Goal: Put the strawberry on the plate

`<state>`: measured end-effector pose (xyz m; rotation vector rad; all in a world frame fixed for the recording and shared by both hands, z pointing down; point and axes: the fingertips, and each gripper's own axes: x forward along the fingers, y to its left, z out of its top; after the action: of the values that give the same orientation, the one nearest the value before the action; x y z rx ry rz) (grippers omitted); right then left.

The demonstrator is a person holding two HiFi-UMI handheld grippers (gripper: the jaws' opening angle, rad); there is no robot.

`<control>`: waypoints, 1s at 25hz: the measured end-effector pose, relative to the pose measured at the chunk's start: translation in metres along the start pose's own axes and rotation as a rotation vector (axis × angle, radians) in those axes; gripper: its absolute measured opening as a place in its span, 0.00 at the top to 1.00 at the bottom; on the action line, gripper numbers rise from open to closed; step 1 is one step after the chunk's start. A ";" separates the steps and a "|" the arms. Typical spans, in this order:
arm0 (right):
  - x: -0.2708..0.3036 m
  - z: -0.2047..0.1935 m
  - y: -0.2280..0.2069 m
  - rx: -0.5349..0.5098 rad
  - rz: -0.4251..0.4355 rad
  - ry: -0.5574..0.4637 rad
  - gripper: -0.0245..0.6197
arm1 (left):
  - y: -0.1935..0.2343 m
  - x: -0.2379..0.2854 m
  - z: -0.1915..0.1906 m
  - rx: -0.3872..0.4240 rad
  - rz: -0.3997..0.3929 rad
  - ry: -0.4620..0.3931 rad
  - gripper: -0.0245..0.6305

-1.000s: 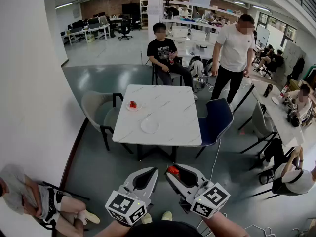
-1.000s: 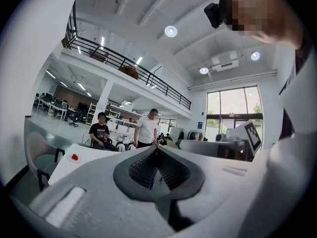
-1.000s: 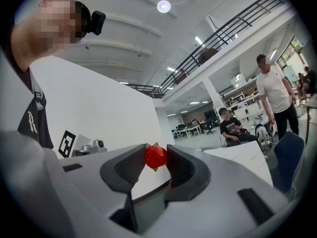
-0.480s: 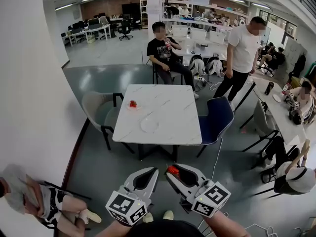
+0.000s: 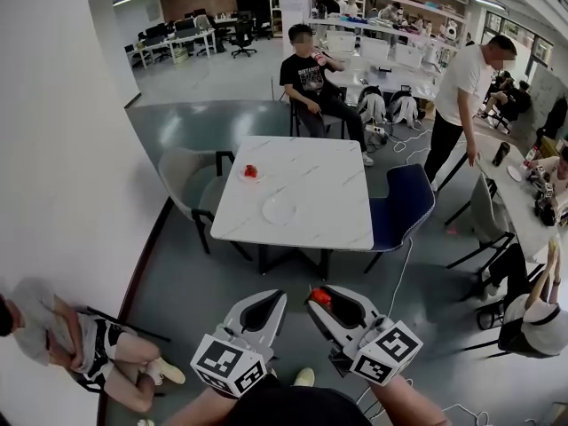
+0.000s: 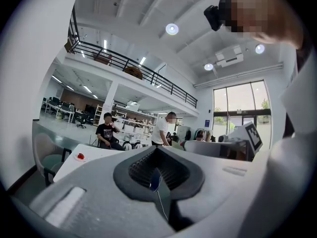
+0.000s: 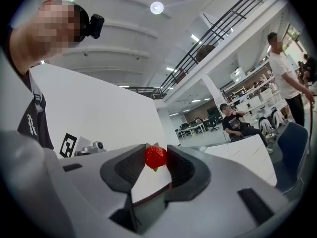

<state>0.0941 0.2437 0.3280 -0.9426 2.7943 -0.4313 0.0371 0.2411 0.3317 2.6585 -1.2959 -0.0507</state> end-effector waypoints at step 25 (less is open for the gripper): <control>0.158 0.010 -0.100 -0.027 -0.084 0.051 0.75 | 0.160 0.107 0.022 0.012 -0.040 -0.036 0.95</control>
<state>0.0285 0.0693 0.3413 -1.0729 2.8205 -0.4369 -0.0236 0.0574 0.3436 2.7056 -1.2575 -0.0974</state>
